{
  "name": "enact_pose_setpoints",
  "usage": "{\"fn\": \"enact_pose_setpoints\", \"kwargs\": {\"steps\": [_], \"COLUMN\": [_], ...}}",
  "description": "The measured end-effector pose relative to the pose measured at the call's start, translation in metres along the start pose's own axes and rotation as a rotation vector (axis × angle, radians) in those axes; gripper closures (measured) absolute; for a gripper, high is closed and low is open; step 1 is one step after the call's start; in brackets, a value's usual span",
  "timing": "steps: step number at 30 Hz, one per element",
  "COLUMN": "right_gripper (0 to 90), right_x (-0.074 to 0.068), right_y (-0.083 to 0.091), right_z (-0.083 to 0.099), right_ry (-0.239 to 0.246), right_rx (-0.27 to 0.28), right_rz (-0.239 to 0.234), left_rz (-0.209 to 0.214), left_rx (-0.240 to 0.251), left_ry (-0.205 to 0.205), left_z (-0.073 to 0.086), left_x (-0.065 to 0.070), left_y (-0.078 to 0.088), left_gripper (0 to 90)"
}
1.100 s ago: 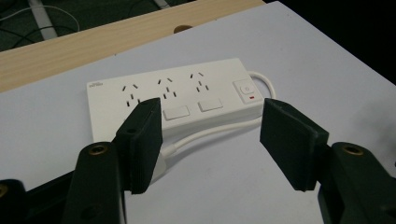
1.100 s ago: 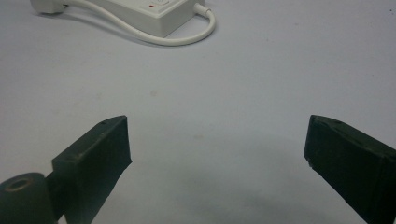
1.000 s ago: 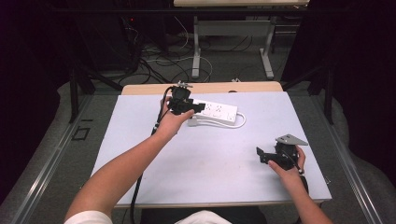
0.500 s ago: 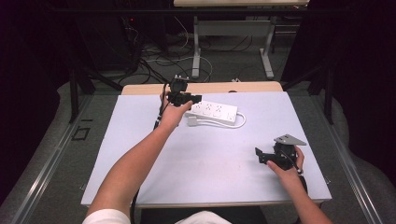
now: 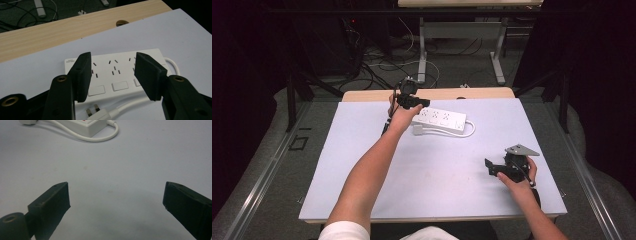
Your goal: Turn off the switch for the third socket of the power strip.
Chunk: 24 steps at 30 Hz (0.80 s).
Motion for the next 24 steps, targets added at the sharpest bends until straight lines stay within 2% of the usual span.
{"fn": "enact_pose_setpoints", "kwargs": {"steps": [4, 9, 13, 24], "right_gripper": [6.6, 6.6, 6.6, 6.9], "right_x": [0.0, 0.001, 0.002, 0.005], "right_y": [0.0, 0.0, 0.001, 0.003], "right_z": [0.0, 0.001, 0.001, 0.002], "right_ry": [-0.008, -0.014, -0.01, -0.018], "right_rx": [-0.002, -0.003, -0.003, -0.002], "right_rz": [-0.002, -0.002, -0.001, 0.001], "left_rz": [-0.02, -0.012, -0.018, -0.042], "left_rx": [-0.013, -0.016, -0.054, -0.143], "left_ry": [0.0, 0.032, 0.067, 0.073], "left_z": [-0.001, 0.0, 0.005, 0.017], "left_x": [-0.003, -0.004, -0.006, -0.011], "left_y": [-0.006, -0.014, -0.023, -0.035], "left_gripper": [49.8, 53.5, 57.4, 65.0]}}
Point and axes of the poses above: each handheld gripper's, and its own axes: y roughly backward along the jaws, z roughly out of its underside, x roughly to its right, the point moved 4 cm from there along -y, roughly forward along the jaws, and after that the axes turned 10 degrees about -y, right-handed, at the moved point
